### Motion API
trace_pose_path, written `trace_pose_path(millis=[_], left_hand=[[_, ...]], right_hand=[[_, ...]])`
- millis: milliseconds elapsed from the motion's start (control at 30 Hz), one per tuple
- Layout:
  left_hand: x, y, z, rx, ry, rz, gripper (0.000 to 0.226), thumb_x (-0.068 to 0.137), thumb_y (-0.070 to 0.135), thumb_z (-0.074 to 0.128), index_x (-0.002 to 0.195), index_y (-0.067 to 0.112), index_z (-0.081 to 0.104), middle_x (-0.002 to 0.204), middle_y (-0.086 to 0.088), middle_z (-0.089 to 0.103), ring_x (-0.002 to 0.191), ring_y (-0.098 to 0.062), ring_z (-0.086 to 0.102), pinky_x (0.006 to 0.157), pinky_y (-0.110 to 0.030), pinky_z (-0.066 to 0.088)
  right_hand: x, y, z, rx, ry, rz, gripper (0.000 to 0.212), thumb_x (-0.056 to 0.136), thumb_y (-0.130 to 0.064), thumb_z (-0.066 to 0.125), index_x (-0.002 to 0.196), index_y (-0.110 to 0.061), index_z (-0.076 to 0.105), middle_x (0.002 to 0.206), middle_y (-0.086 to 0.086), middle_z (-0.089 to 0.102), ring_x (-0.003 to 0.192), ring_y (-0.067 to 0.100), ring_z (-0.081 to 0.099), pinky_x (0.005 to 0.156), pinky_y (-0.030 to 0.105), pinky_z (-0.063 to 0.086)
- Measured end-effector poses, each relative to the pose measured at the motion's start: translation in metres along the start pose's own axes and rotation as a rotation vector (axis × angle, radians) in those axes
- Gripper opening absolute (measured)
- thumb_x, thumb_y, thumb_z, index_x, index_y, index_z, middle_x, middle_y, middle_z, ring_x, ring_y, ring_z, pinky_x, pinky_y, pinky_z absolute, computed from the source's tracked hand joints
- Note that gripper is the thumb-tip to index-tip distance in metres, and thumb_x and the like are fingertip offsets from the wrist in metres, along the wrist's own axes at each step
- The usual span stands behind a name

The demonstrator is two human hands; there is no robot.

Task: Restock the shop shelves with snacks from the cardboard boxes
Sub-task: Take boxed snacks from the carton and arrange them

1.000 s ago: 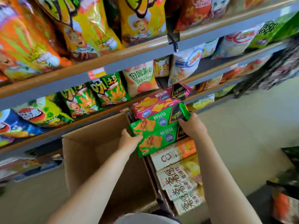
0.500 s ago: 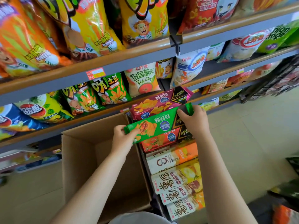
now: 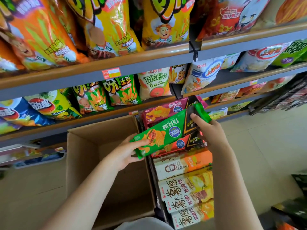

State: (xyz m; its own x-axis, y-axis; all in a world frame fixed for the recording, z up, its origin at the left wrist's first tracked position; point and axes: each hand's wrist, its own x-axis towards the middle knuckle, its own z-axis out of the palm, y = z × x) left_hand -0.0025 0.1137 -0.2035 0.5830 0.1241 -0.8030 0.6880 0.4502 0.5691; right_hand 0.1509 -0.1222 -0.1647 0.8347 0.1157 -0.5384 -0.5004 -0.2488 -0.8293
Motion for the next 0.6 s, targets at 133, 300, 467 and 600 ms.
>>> trace_pose_path(millis=[133,300,467,600], left_hand=[[-0.024,-0.012,0.002,0.049,-0.256,-0.036,0.073,0.067,0.020,0.082,0.134,0.015,0.054,0.122,-0.012,0.070,0.115,-0.026,0.066,0.104,-0.049,0.048],[-0.042,-0.009,-0.014,0.166,-0.284,-0.036,0.061,0.068,0.019,0.076,0.125,0.020,0.055,0.115,-0.009,0.073,0.107,-0.023,0.070,0.088,-0.036,0.056],[-0.066,0.013,-0.049,0.352,-0.358,0.068,0.099,0.049,0.048,0.091,0.135,0.025,0.049,0.119,-0.007,0.072,0.112,-0.025,0.068,0.104,-0.042,0.048],[-0.096,0.024,-0.085,0.163,-0.335,0.222,0.088,0.052,0.035,0.082,0.132,0.042,0.046,0.118,-0.006,0.072,0.106,-0.031,0.070,0.090,-0.042,0.056]], right_hand=[[-0.025,-0.003,0.019,0.304,-0.145,-0.040,0.031,0.090,-0.027,0.072,0.118,-0.027,0.058,0.099,0.002,0.071,0.084,0.020,0.069,0.077,0.042,0.055],[-0.048,-0.006,0.062,0.449,-0.134,-0.073,0.073,0.072,-0.028,0.084,0.134,-0.027,0.046,0.130,0.009,0.064,0.111,0.031,0.068,0.094,0.054,0.055],[-0.076,-0.024,0.111,0.515,-0.177,-0.114,0.059,0.079,-0.014,0.076,0.131,-0.016,0.048,0.120,0.014,0.068,0.102,0.035,0.070,0.088,0.049,0.056],[-0.105,-0.037,0.171,0.514,-0.218,-0.113,0.049,0.083,-0.017,0.074,0.127,-0.017,0.053,0.114,0.013,0.071,0.092,0.027,0.071,0.089,0.047,0.055]])
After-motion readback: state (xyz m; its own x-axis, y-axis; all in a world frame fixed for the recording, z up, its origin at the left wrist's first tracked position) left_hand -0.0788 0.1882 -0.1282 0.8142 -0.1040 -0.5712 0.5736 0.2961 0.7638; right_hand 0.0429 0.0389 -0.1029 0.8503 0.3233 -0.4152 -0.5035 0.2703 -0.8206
